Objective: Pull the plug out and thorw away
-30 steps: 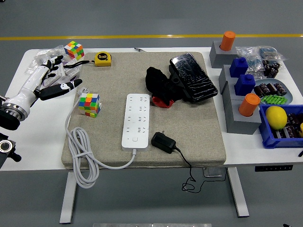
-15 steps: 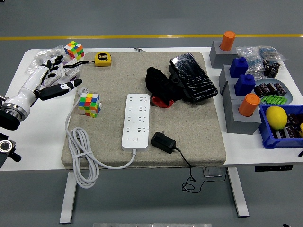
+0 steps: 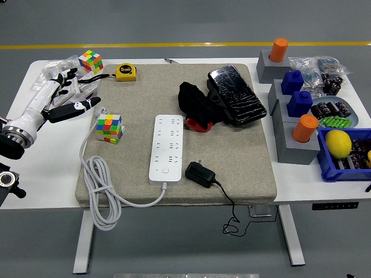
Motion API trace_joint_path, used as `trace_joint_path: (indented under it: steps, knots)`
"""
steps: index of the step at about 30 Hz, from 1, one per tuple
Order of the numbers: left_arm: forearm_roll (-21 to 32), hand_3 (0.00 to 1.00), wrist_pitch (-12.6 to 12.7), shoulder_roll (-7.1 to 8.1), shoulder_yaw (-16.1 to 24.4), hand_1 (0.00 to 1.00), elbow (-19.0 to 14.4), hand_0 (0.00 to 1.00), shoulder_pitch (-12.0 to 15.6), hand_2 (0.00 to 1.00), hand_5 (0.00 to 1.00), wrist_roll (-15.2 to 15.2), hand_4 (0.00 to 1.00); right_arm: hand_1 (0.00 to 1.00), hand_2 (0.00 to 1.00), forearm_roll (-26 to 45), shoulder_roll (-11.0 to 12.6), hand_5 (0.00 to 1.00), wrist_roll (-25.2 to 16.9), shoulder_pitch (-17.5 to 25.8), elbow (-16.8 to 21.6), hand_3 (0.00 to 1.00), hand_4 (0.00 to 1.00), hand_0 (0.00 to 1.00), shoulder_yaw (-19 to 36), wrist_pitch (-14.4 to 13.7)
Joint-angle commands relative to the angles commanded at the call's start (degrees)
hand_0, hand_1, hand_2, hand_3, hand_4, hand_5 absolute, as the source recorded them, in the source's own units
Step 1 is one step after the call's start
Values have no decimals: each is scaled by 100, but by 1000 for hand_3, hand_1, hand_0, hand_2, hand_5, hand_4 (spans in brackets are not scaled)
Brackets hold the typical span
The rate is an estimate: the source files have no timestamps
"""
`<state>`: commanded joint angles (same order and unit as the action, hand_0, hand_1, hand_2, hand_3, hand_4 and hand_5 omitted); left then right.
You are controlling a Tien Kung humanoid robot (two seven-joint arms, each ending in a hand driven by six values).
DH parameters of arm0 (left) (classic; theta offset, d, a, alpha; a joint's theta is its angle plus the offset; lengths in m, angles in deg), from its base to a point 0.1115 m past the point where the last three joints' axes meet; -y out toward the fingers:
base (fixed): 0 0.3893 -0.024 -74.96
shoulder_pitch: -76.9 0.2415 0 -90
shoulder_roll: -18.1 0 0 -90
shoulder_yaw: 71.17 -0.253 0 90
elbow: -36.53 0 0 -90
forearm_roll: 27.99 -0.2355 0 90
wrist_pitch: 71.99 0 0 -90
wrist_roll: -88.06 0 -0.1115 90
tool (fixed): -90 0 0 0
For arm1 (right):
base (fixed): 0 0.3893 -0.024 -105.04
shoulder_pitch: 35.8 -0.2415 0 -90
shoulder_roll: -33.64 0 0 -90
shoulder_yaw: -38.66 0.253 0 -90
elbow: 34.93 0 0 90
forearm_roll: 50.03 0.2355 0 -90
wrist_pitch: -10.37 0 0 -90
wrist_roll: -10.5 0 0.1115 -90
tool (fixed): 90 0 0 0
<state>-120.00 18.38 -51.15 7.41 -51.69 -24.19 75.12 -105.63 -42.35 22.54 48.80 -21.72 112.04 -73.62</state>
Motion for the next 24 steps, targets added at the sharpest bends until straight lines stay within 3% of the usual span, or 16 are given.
trace_joint_path:
  steps: [24]
  knots:
    - [0, 998, 0, 0, 0, 968, 0, 867, 0, 990, 544, 0, 953, 696, 705, 0, 0, 500, 0, 0, 0, 674, 998, 658, 0, 0]
